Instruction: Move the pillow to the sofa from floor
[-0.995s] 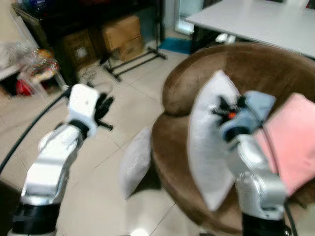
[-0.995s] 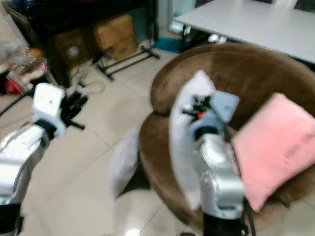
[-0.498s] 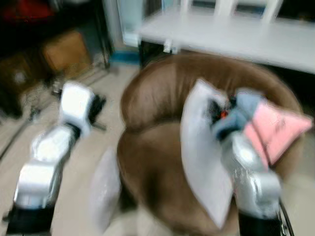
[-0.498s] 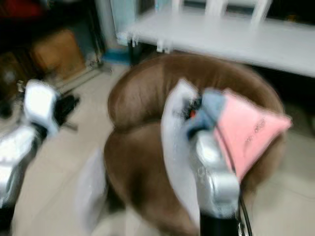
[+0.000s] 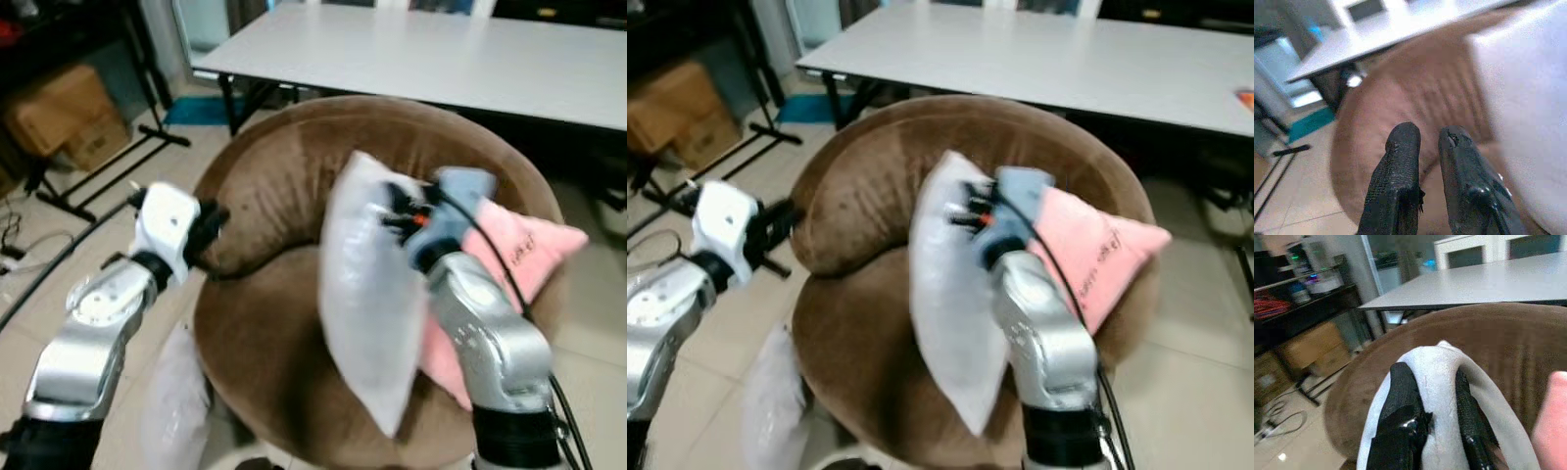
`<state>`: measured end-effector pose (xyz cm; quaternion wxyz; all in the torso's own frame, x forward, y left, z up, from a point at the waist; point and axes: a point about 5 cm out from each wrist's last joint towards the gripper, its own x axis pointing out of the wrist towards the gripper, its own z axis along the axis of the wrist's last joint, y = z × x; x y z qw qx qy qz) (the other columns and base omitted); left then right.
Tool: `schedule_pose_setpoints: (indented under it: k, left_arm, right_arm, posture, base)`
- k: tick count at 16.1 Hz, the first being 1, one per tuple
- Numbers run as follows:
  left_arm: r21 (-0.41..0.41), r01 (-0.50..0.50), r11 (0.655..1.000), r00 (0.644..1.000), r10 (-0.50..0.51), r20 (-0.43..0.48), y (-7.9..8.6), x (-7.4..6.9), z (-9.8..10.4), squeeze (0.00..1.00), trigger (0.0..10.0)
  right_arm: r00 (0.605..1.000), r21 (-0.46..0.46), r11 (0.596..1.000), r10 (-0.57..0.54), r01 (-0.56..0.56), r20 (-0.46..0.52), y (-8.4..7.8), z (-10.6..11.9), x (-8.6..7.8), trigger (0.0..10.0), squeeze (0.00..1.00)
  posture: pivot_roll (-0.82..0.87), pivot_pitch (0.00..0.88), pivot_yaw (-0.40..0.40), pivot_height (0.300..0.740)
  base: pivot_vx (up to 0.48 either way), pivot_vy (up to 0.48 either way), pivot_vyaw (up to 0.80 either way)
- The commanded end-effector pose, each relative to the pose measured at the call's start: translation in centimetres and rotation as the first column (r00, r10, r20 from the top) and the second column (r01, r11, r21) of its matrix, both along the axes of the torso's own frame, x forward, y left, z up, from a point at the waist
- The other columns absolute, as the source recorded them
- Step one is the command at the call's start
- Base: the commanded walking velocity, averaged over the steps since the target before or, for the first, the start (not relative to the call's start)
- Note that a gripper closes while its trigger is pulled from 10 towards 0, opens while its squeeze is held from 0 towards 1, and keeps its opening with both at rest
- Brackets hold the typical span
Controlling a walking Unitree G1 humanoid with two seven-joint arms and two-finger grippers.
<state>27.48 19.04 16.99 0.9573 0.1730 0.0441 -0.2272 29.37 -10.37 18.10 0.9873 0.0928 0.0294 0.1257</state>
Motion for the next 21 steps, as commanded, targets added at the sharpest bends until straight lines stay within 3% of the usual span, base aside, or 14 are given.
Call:
schedule_pose_setpoints:
  k: [1,3,5,6,8,9,11,14,16,18,21]
  left_arm:
    - [0.021,0.05,0.999,0.999,-0.05,-0.016,-0.3,-0.4,0.1,0.0,10.0]
    - [0.056,0.124,0.991,0.989,-0.119,-0.092,0.2,-1.3,-0.5,0.0,10.0]
    - [0.08,0.213,0.974,0.964,-0.197,-0.18,0.9,-2.4,-0.9,0.0,10.0]
    - [0.08,0.213,0.974,0.964,-0.197,-0.18,0.9,-2.4,-0.9,0.0,10.0]
    - [0.071,0.278,0.958,0.938,-0.255,-0.233,0.9,-3.3,-1.1,0.0,10.0]
    - [0.067,0.293,0.954,0.931,-0.269,-0.245,0.8,-3.5,-1.1,0.0,10.0]
    - [0.062,0.314,0.947,0.921,-0.288,-0.263,0.8,-3.8,-1.2,0.0,10.0]
    - [0.052,0.325,0.944,0.915,-0.3,-0.27,0.8,-4.0,-1.1,0.0,10.0]
    - [0.037,0.331,0.943,0.912,-0.309,-0.27,0.8,-4.1,-1.0,0.0,10.0]
    - [0.026,0.34,0.94,0.905,-0.319,-0.283,0.7,-4.3,-1.0,0.0,10.0]
    - [0.023,0.356,0.934,0.895,-0.334,-0.294,0.7,-4.6,-1.0,0.0,10.0]
  right_arm:
    - [1.0,-0.013,1.0,0.026,-0.026,0.003,0.4,0.5,0.2,10.0,0.0]
    - [0.996,0.003,0.997,0.073,-0.073,-0.059,1.8,0.4,1.3,10.0,0.0]
    - [0.988,0.163,0.979,0.133,-0.119,-0.079,4.4,2.1,3.1,10.0,0.0]
    - [0.988,0.163,0.979,0.133,-0.119,-0.079,4.4,2.1,3.1,10.0,0.0]
    - [0.984,0.363,0.926,0.15,-0.104,-0.1,5.0,3.1,4.6,10.0,0.0]
    - [0.983,0.397,0.914,0.142,-0.085,-0.115,4.8,3.0,5.0,10.0,0.0]
    - [0.98,0.433,0.901,0.112,-0.03,-0.165,4.0,2.1,5.9,10.0,0.0]
    - [0.932,0.558,0.796,-0.02,0.234,-0.362,0.0,-3.4,7.4,10.0,0.0]
    - [0.919,0.57,0.772,-0.048,0.283,-0.392,-1.1,-4.9,7.6,10.0,0.0]
    - [0.895,0.526,0.781,-0.093,0.337,-0.436,-2.5,-6.6,7.5,10.0,0.0]
    - [0.882,0.355,0.872,-0.162,0.337,-0.442,-5.1,-9.3,7.2,10.0,0.0]
  posture:
    - [-0.1,0.0,0.051,0.74]
    - [-0.09,0.0,0.046,0.74]
    - [-0.08,0.0,0.045,0.74]
    - [-0.08,0.0,0.045,0.74]
    - [-0.07,0.0,0.042,0.74]
    - [-0.07,0.0,0.042,0.74]
    - [-0.06,0.0,0.039,0.74]
    - [-0.06,0.0,0.039,0.74]
    - [-0.06,0.0,0.041,0.74]
    - [-0.06,0.0,0.041,0.74]
    - [-0.06,0.0,0.044,0.74]
  base:
    - [0.0,0.0,0.0]
    - [0.0,0.0,0.0]
    - [0.0,0.0,0.0]
    - [0.0,0.0,0.0]
    - [0.0,0.0,0.0]
    - [0.0,0.0,0.0]
    - [0.0,0.0,0.0]
    - [0.0,0.0,0.0]
    - [0.0,0.0,0.0]
    - [0.0,0.0,0.0]
    - [0.0,0.0,0.0]
